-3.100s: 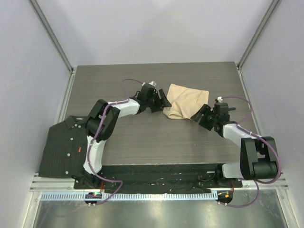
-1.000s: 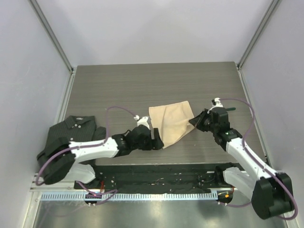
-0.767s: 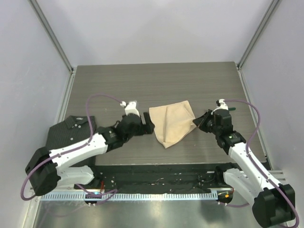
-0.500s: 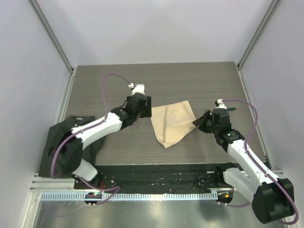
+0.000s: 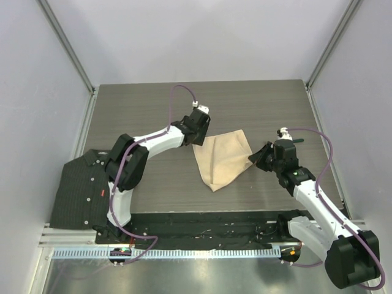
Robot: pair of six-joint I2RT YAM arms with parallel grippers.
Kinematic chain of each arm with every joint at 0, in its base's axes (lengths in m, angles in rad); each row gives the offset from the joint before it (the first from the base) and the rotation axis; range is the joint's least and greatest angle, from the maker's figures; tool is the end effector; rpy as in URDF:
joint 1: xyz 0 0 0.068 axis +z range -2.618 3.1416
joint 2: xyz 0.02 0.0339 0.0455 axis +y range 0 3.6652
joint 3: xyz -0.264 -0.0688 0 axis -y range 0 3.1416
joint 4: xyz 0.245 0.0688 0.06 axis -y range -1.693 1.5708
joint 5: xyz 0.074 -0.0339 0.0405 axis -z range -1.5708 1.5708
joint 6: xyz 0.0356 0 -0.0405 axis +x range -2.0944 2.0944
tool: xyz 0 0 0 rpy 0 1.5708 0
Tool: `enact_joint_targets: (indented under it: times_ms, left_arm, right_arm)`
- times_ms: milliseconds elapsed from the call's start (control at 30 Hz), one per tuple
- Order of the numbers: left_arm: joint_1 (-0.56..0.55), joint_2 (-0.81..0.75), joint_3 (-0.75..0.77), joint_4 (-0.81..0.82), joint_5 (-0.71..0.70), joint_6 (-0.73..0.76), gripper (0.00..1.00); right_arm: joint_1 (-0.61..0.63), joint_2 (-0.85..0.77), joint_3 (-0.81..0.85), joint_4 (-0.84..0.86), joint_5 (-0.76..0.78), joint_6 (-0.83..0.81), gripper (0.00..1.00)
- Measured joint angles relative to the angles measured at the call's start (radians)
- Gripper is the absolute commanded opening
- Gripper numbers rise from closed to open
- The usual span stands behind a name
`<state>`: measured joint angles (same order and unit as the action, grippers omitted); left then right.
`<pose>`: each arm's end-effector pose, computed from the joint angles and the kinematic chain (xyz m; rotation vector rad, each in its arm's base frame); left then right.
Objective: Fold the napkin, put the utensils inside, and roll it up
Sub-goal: Flatten the napkin out
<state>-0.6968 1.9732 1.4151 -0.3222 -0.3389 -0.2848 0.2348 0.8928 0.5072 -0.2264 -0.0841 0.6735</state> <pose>0.3385 -0.2679 0.1946 0.3436 2.3604 -0.0443 0.1876 0.0479 0.2197 0.4406 2.2018 0.5969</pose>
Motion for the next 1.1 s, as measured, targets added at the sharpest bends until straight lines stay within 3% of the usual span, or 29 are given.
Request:
enact_joint_targets:
  times_ms: [767,1100]
  left_arm:
    - [0.035,0.100,0.049,-0.046,0.103,-0.002,0.50]
    - [0.070,0.101,0.047,-0.010,0.170,-0.059,0.55]
  right_arm:
    - [0.000,-0.003,0.000,-0.001,-0.008,0.000,0.01]
    - [0.000,-0.020,0.000,-0.009,-0.008,0.000,0.01]
